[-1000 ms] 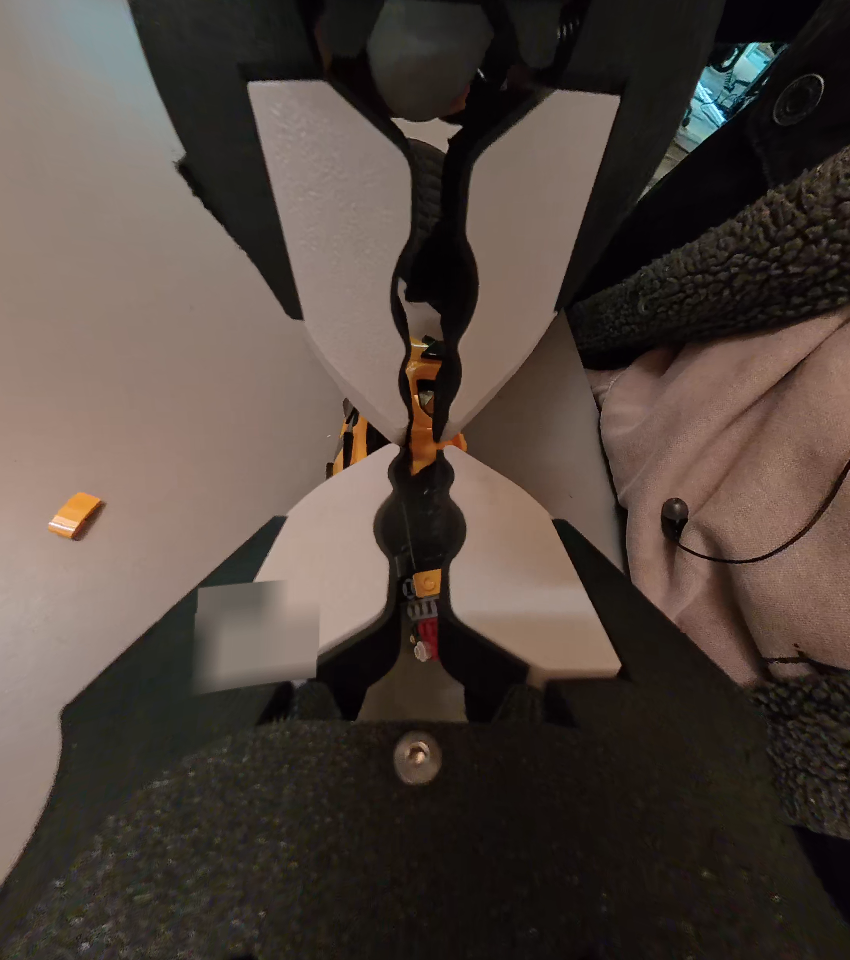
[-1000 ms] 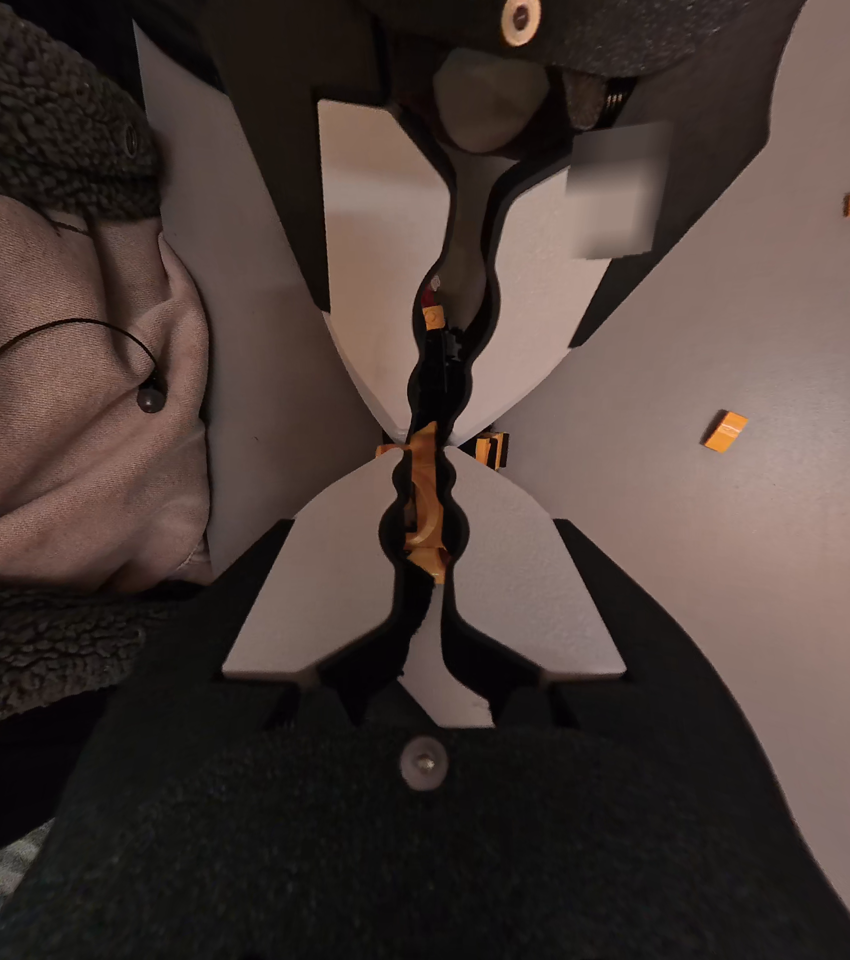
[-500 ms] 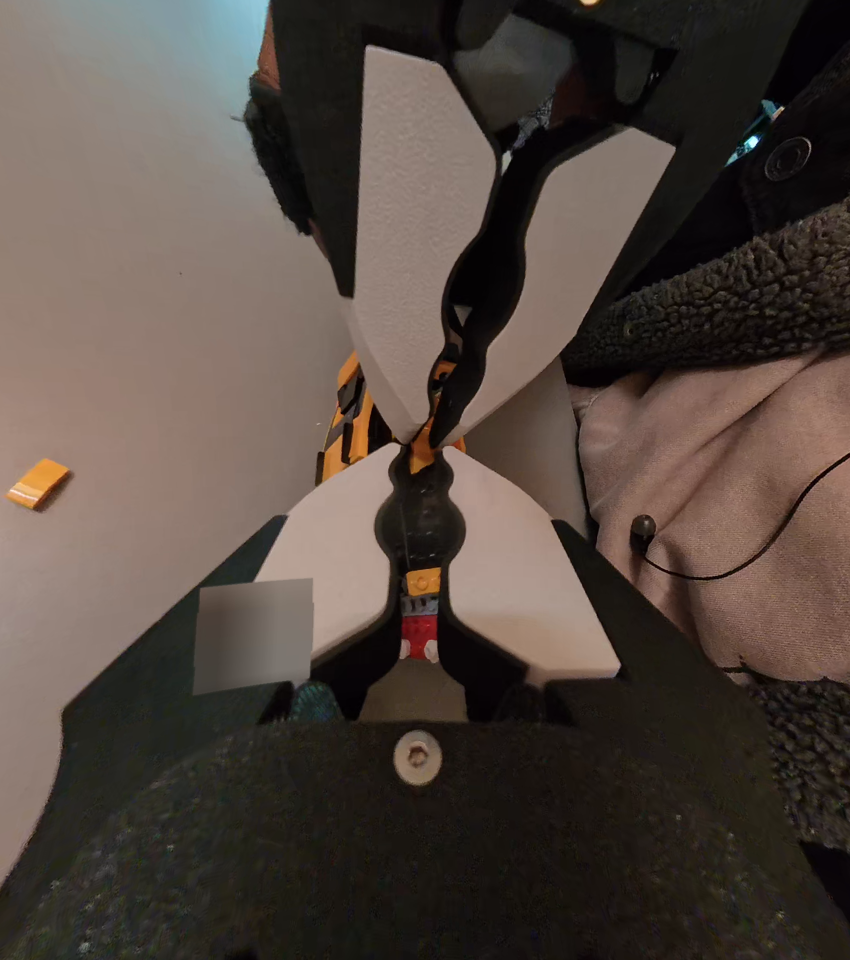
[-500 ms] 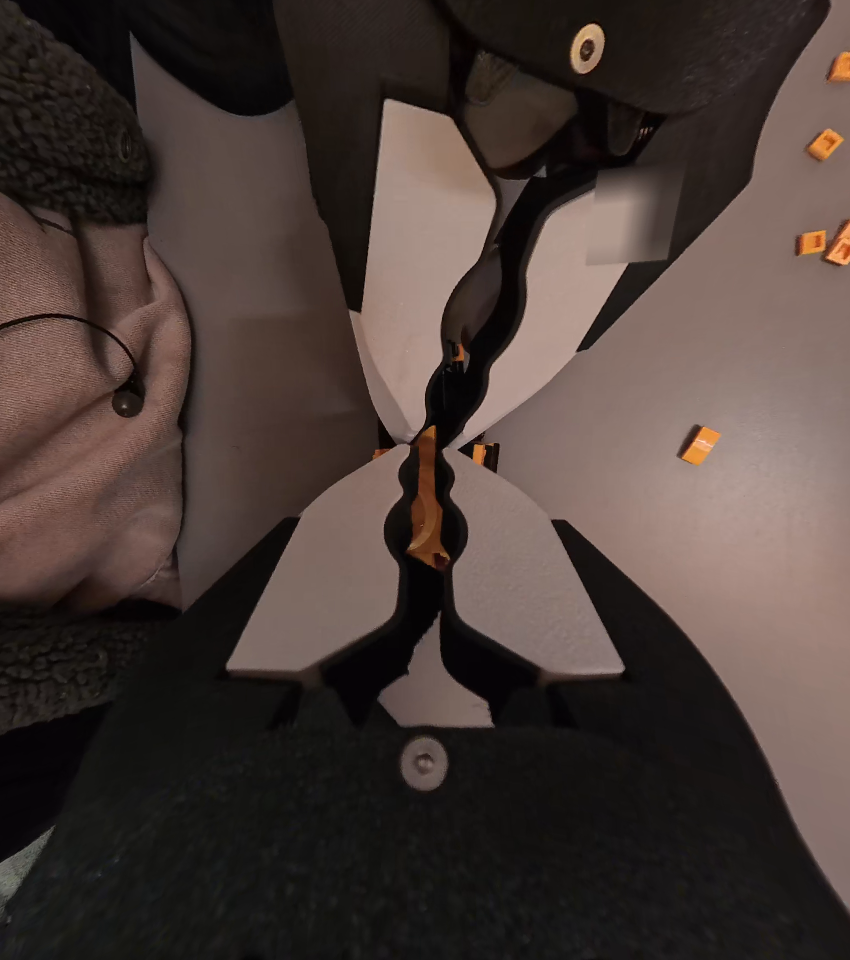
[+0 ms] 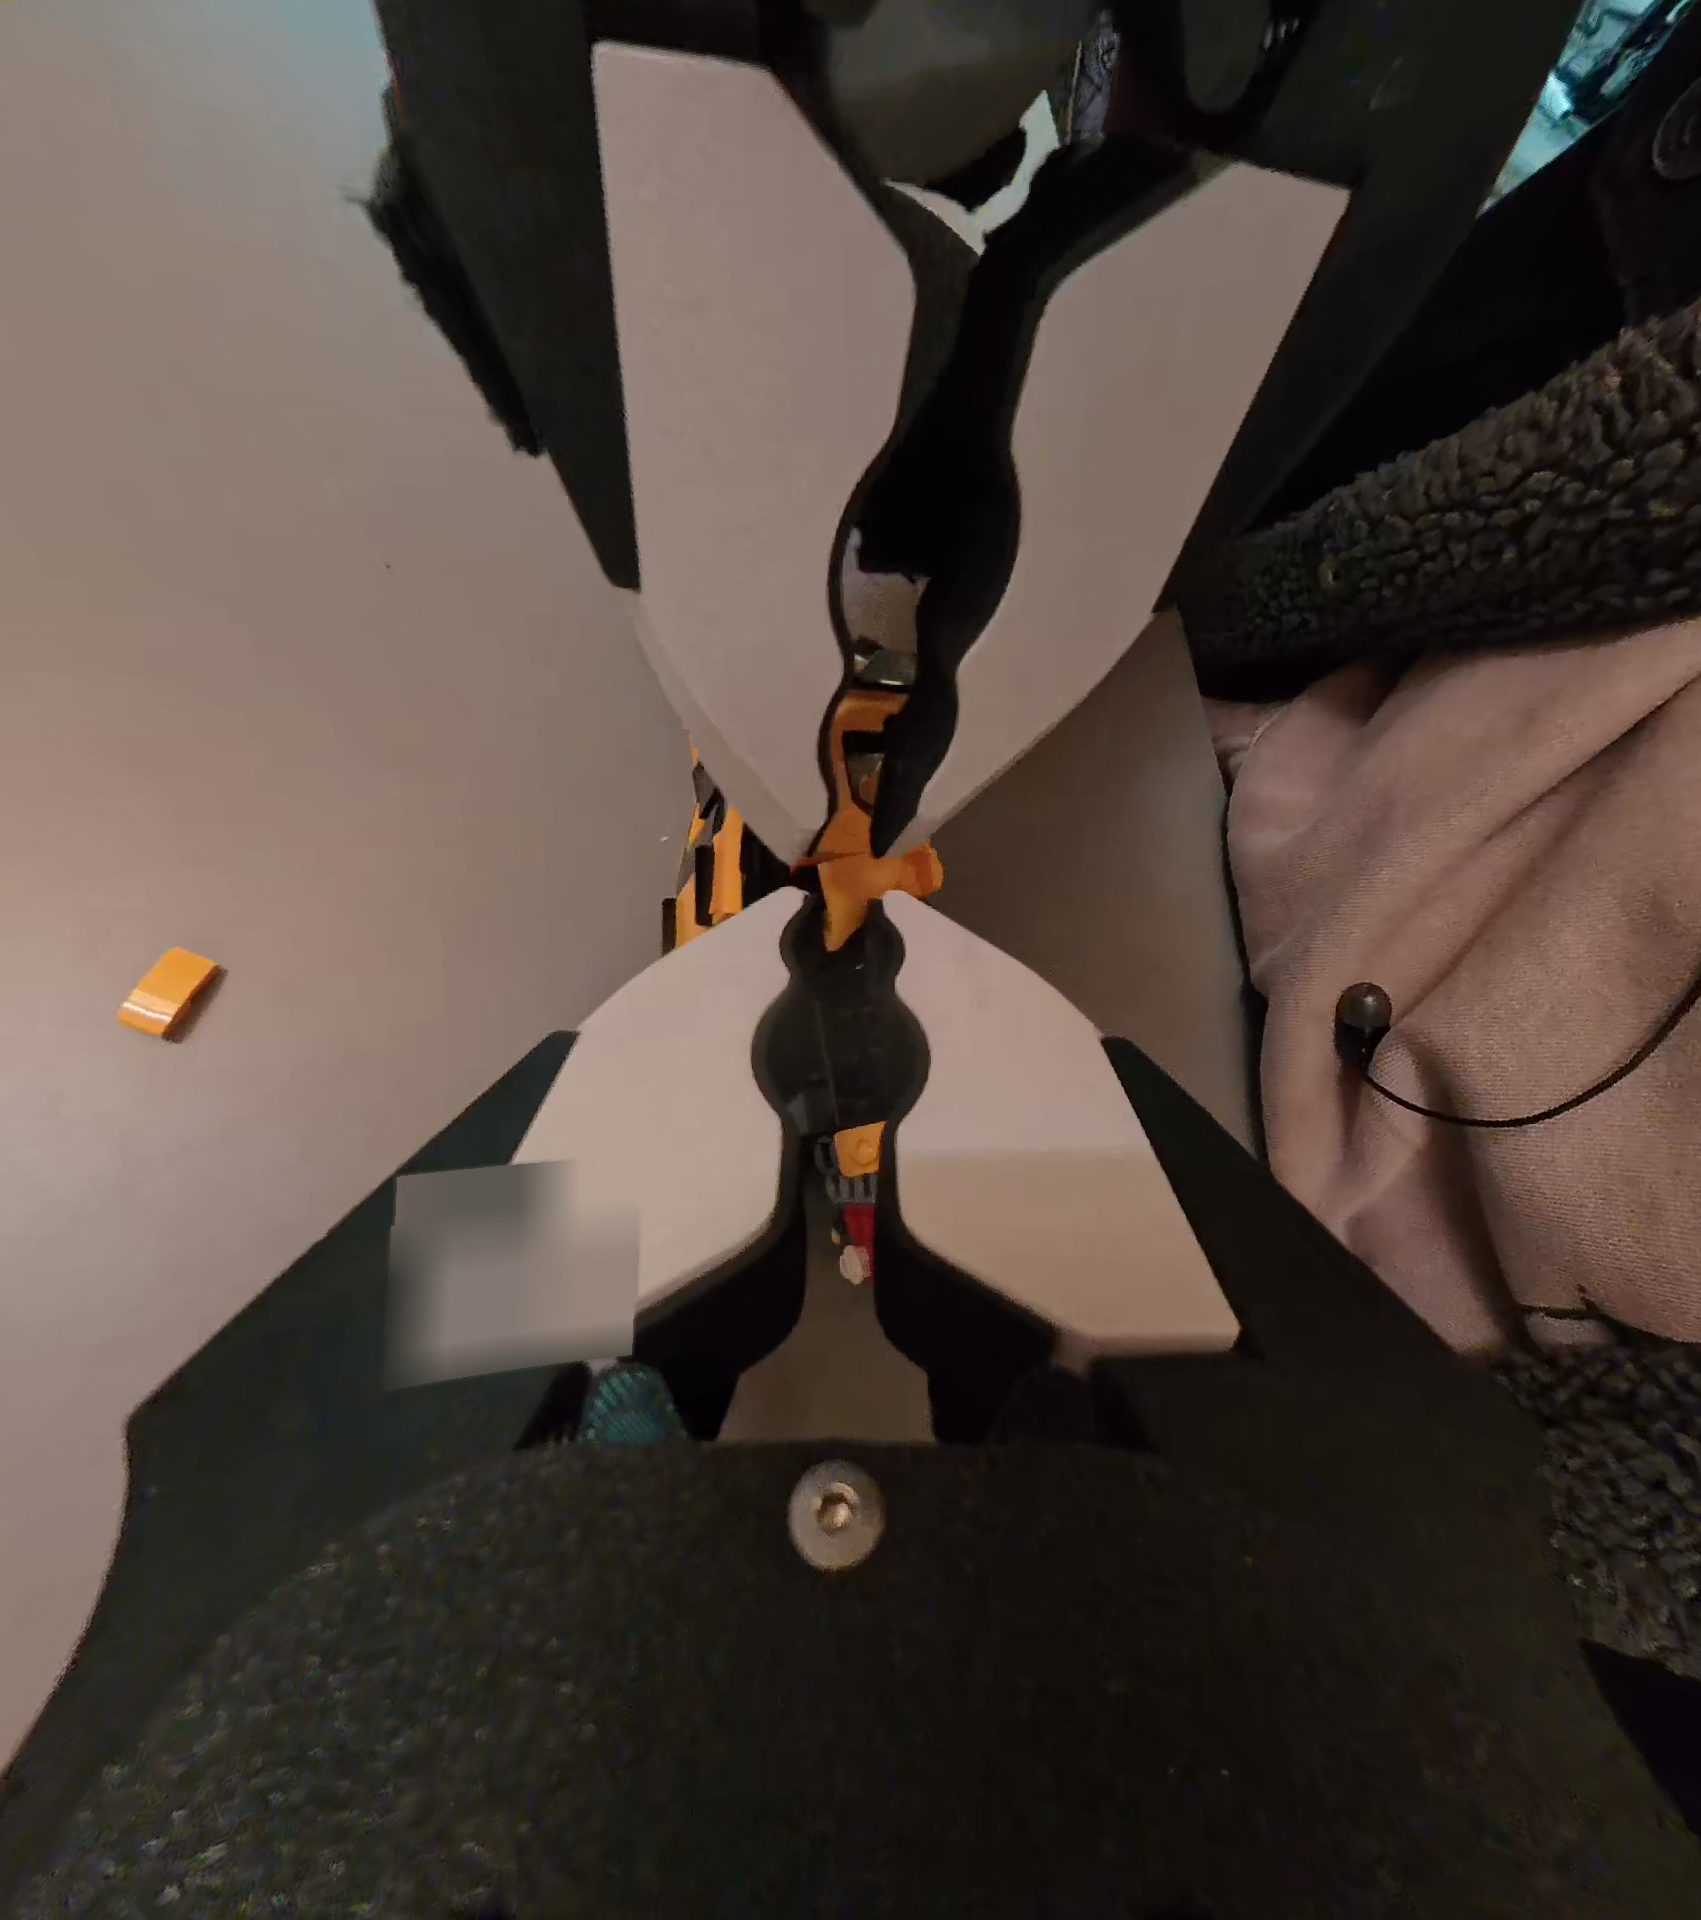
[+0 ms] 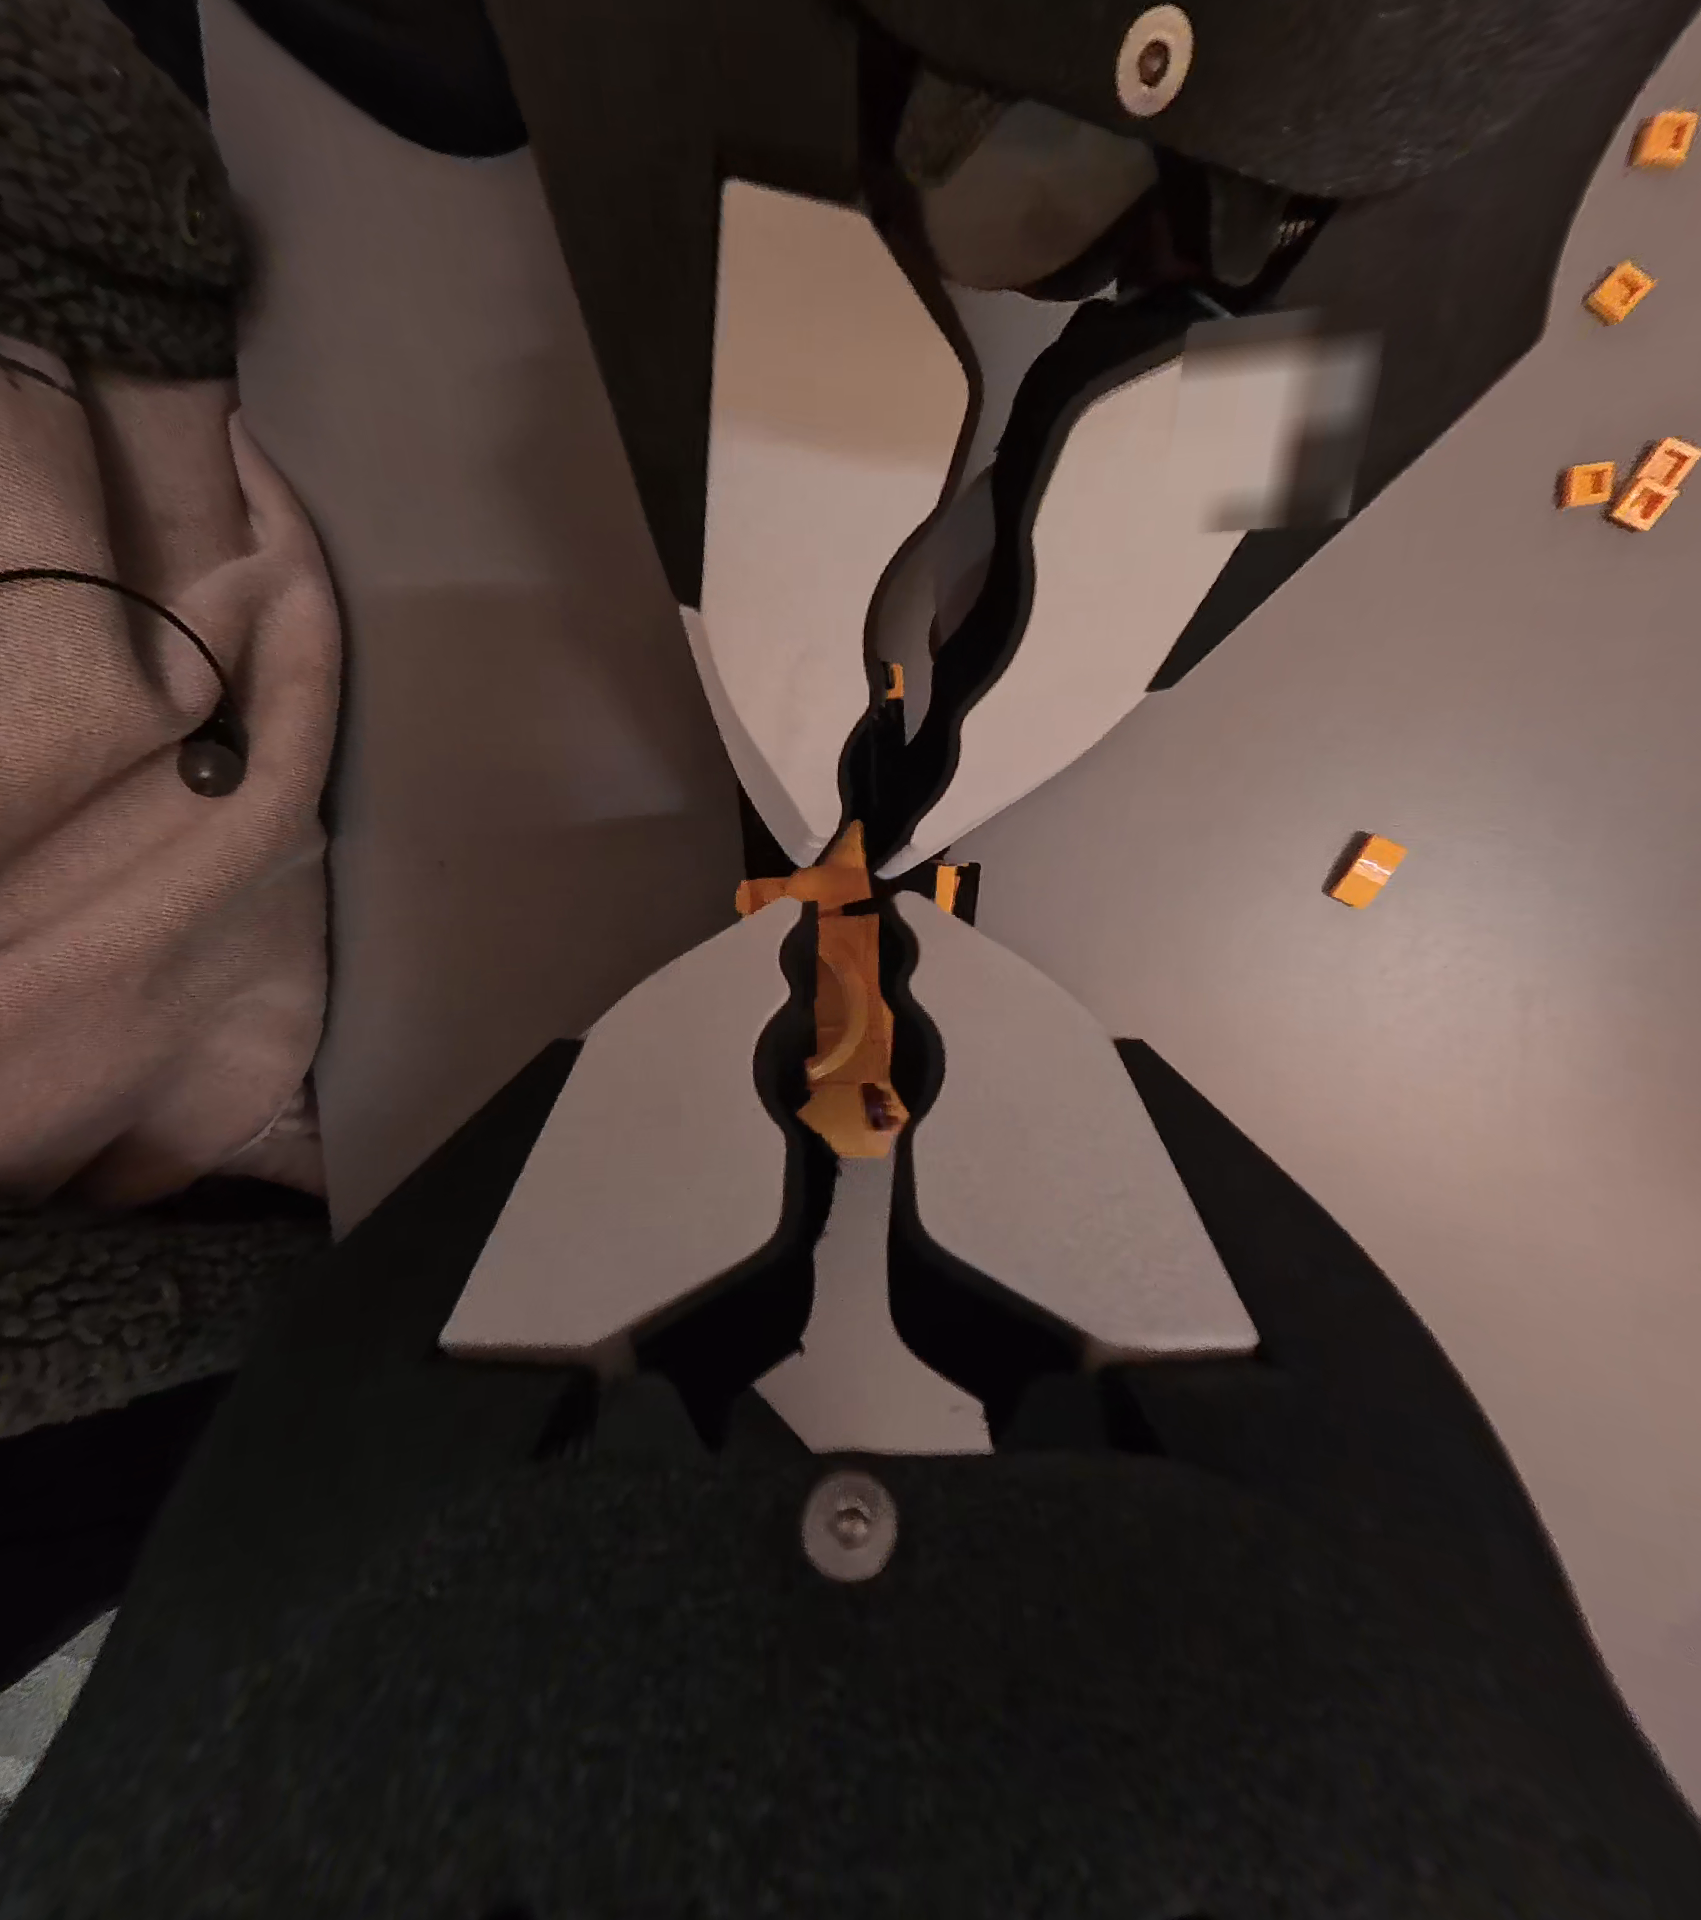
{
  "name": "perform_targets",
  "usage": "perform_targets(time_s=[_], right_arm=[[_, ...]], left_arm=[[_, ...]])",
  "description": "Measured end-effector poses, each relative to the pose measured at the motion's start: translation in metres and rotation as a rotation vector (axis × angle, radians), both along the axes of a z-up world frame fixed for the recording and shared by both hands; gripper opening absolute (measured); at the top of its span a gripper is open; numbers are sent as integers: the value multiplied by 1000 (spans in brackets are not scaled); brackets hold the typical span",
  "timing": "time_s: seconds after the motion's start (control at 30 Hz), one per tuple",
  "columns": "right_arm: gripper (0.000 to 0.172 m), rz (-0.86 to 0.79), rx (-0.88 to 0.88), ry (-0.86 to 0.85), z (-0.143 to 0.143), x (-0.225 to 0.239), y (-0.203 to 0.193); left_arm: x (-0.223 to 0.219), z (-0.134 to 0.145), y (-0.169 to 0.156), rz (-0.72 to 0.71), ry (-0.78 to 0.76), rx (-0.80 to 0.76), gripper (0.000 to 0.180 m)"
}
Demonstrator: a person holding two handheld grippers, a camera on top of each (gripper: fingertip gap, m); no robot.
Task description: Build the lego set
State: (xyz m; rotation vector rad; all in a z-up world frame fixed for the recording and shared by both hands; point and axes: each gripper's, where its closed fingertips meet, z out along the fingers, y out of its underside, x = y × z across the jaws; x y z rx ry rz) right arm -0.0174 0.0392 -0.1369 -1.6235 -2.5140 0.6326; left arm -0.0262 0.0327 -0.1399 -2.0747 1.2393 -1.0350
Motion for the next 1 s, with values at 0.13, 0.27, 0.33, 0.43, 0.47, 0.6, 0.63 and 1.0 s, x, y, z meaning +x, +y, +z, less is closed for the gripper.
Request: perform_targets(time_s=[0.13,0.27,0.33,0.43,0.47,0.6,0.63,1.0], right_arm=[[12,-5,-24,-1,0,-1,-3],[10,-31,-52,-1,0,-3,-4],[9,-42,-67,-1,1,-3,-4],[9,-49,-69,3,1,-2,-3],[9,-51,-67,5,1,-2,-3],[8,-67,-75,16,1,-1,-1],[8,-71,-80,21,1,-1,-1],[13,-105,-56,131,3,-1,4]], left_arm=[[0,0,0,-10,14,29,8],[1,0,0,-30,19,44,7],[1,1,1,-46,21,49,7],[1,1,1,-76,38,49,7],[2,0,2,-84,44,48,7],[3,0,4,-103,62,36,7],[4,-1,4,-108,66,31,7],[7,-4,7,-150,147,-7,8]])
